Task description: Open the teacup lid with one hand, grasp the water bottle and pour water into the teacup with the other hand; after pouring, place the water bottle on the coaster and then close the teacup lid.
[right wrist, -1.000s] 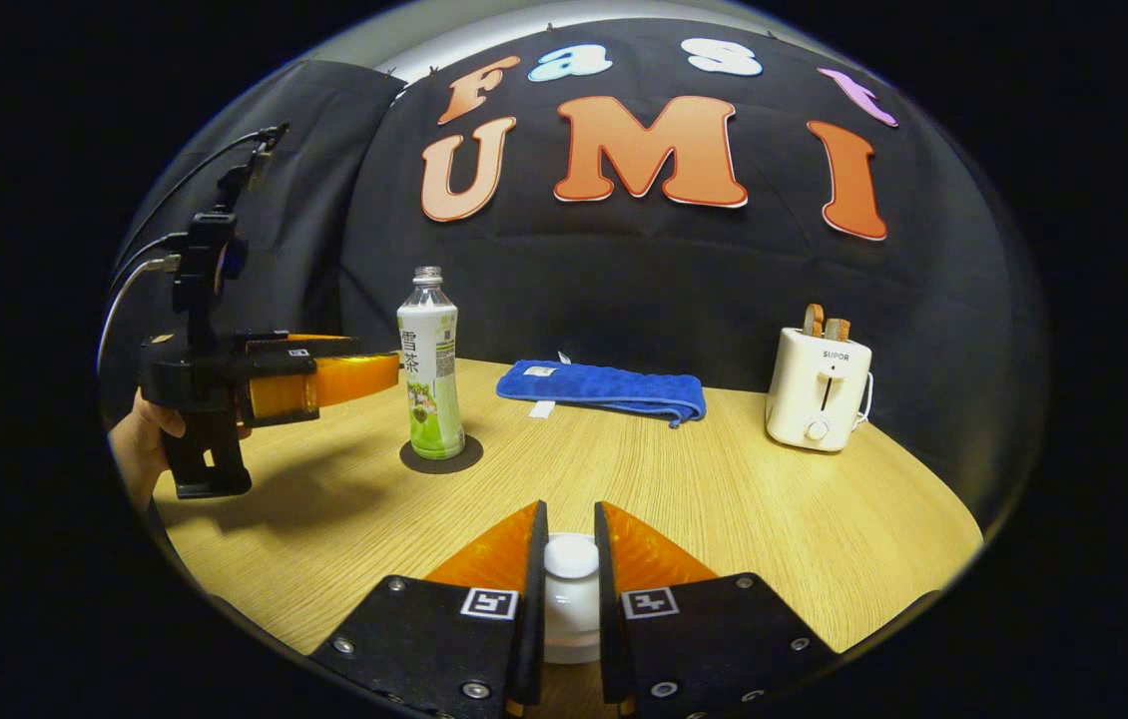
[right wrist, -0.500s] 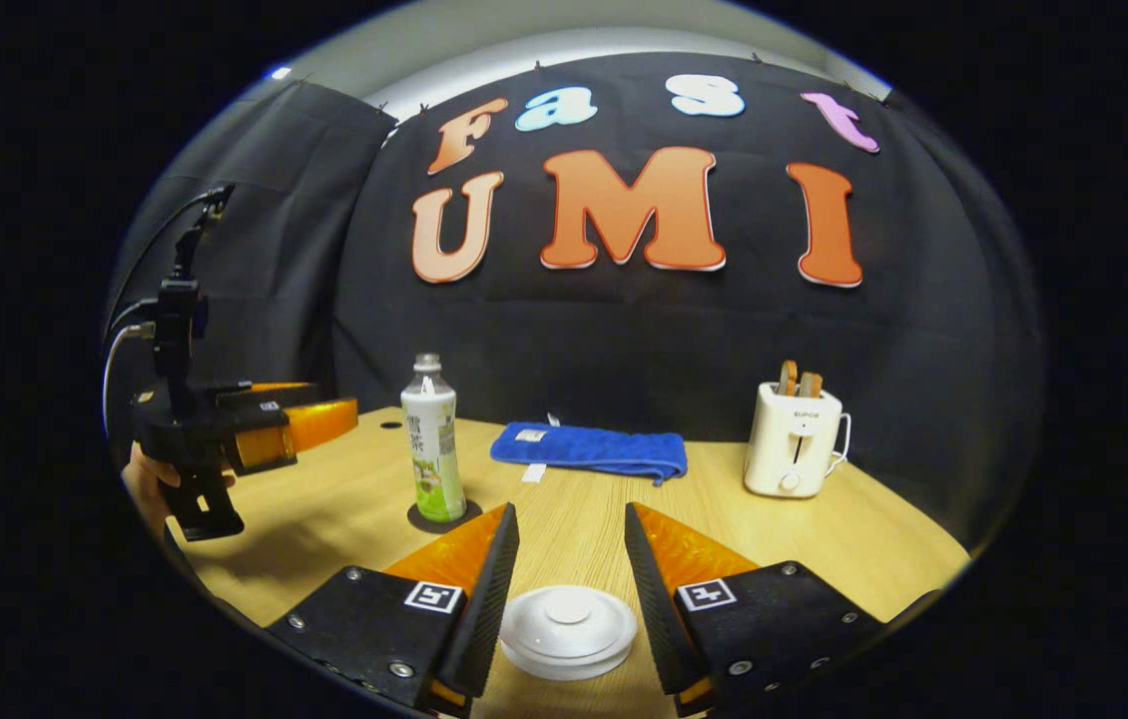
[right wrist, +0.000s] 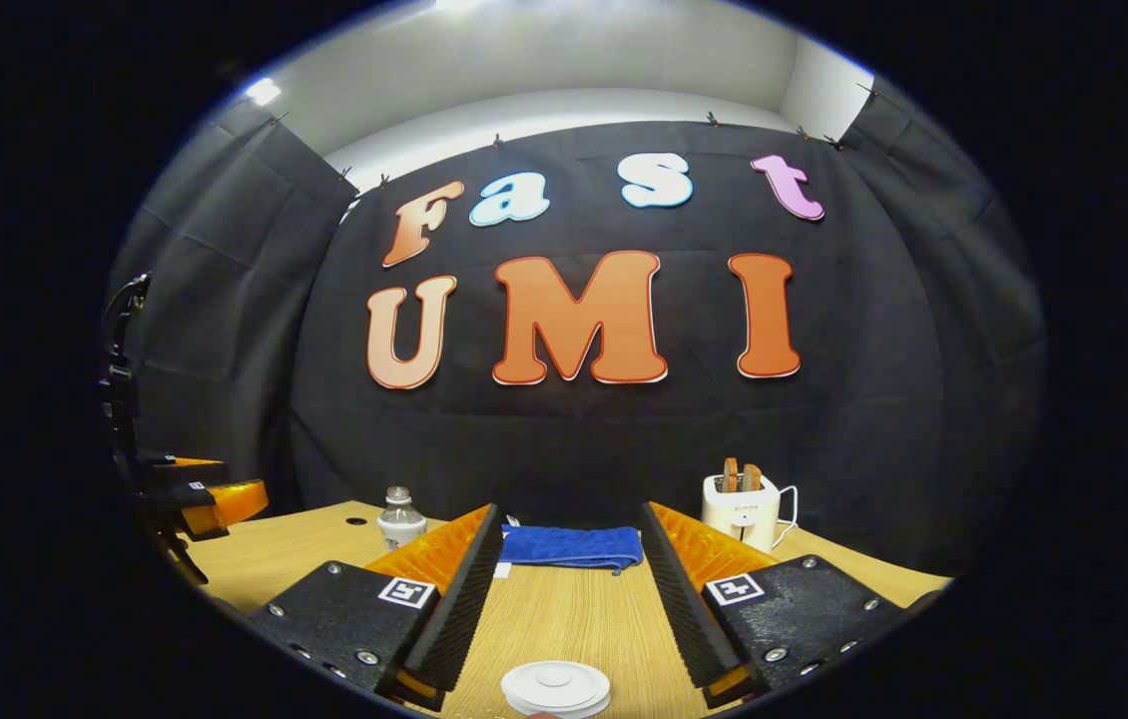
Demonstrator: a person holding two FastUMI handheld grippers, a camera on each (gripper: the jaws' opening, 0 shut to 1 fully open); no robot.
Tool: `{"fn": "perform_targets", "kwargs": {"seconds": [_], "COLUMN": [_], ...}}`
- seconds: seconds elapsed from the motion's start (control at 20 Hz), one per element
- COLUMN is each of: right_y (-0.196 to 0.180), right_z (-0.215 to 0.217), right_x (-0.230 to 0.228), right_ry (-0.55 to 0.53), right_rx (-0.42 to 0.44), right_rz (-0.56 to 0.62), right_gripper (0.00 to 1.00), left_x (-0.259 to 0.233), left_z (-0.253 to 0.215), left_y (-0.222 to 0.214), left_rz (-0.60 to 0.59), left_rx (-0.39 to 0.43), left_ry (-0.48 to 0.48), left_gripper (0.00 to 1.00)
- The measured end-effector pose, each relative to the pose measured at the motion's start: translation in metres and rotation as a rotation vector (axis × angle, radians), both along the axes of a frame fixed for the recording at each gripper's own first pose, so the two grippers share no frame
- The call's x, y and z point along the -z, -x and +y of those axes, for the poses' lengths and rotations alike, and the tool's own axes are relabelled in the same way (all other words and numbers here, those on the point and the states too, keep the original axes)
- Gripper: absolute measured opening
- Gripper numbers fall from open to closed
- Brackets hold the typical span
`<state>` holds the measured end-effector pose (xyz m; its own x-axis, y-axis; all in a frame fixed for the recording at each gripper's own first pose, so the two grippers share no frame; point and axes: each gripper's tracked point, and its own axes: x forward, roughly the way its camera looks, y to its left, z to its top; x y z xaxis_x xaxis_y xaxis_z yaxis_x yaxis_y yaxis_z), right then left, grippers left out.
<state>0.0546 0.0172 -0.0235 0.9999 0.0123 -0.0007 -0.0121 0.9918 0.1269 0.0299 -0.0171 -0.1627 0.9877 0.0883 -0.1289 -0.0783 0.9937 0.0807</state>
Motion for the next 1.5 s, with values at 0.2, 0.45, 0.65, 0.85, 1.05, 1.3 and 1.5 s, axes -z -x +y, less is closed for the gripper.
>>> {"fn": "perform_targets", "kwargs": {"seconds": [0.2, 0.45, 0.65, 0.85, 1.05, 1.3, 1.5], "right_y": [-0.002, -0.001, -0.002, -0.004, -0.007, -0.011, -0.012], "right_z": [-0.002, -0.003, -0.002, 0.001, 0.003, 0.004, 0.007], "right_x": [0.001, 0.002, 0.004, 0.011, 0.015, 0.017, 0.015], "right_ry": [-0.021, -0.012, -0.016, -0.009, 0.008, 0.017, 0.026], "right_rx": [0.009, 0.012, 0.007, -0.003, -0.009, -0.013, -0.02], "right_rz": [0.011, 0.008, 0.009, 0.017, 0.017, 0.019, 0.013], "right_gripper": [0.83, 0.83, 0.84, 0.84, 0.84, 0.84, 0.83], "left_x": [-0.02, -0.028, -0.025, -0.022, -0.02, -0.015, -0.021], "left_z": [-0.003, -0.008, 0.0, 0.005, 0.003, 0.007, 0.004], "left_y": [0.011, 0.013, 0.015, 0.015, 0.012, 0.008, 0.008], "left_rz": [-0.054, -0.084, -0.081, -0.098, -0.108, -0.105, -0.127], "left_rx": [0.0, 0.002, -0.02, -0.049, -0.053, -0.078, -0.067], "left_ry": [-0.032, -0.046, -0.042, -0.039, -0.044, -0.052, -0.047], "left_gripper": [0.98, 1.0, 0.98, 1.0, 0.98, 0.98, 0.98]}}
